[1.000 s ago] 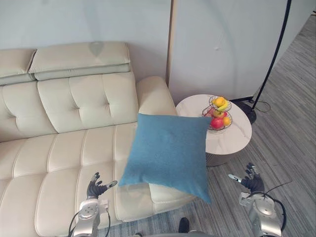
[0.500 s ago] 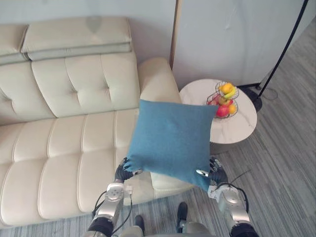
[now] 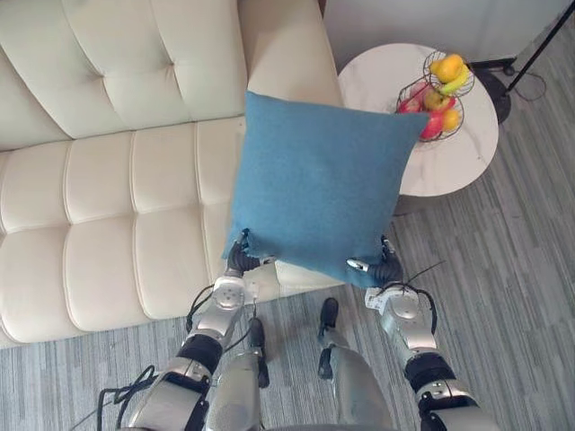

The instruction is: Pick up cushions and gather them together orderly.

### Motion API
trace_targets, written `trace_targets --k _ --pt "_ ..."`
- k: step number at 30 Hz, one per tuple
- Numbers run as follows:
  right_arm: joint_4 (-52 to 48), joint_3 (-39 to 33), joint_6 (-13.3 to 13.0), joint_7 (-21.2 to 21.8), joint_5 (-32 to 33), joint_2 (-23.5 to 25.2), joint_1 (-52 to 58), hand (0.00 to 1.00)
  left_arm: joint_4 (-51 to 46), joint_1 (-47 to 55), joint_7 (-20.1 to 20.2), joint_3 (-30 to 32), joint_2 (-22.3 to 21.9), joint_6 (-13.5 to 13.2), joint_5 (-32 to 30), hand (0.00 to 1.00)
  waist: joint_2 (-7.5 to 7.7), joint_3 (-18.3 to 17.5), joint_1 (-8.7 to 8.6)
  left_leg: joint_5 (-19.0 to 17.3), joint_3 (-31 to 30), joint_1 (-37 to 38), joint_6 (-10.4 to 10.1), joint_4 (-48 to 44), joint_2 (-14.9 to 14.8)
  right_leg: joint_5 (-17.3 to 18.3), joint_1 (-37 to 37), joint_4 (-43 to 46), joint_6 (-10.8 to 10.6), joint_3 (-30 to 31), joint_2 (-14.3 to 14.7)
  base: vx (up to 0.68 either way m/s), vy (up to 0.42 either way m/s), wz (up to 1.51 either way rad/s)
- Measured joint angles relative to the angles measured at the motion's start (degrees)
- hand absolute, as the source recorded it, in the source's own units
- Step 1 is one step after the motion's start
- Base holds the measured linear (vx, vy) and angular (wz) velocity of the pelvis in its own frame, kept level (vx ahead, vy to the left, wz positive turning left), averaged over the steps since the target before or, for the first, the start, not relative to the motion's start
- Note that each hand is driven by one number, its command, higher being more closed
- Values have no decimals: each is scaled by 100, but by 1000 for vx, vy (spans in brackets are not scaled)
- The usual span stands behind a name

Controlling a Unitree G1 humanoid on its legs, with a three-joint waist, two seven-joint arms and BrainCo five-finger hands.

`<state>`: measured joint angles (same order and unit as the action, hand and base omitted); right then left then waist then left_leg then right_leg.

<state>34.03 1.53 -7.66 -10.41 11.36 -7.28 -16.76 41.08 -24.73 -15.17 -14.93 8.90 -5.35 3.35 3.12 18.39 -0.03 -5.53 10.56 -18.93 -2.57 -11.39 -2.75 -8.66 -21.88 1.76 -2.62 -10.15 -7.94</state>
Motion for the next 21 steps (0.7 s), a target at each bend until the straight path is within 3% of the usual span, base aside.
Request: trace_targets --k 1,2,7,21 --pt "-134 55 -18 -40 27 -5 3 0 -82 -43 -51 -39 50 1 1 0 0 2 2 6 19 -101 1 1 -1 -6 -115 -3 7 19 -1 -52 -15 -3" --pt "-175 72 -27 -52 53 -4 2 100 -121 -50 -67 -46 69 0 4 100 1 10 1 11 27 -121 3 3 -2 -16 -138 -8 14 28 -3 -28 -18 -11" --pt "-307 97 -156 -148 402 42 17 100 -226 -255 -345 -68 111 5 95 100 2 16 21 88 120 -214 -9 -40 -67 -106 -275 -10 98 116 58 40 -26 -10" --pt "-845 189 -333 -143 1125 72 -35 100 -1170 -594 -489 -85 77 -44 713 100 1 155 82 94 150 15 -17 86 -73 -206 -4 -260 104 160 96 21 -3 -2"
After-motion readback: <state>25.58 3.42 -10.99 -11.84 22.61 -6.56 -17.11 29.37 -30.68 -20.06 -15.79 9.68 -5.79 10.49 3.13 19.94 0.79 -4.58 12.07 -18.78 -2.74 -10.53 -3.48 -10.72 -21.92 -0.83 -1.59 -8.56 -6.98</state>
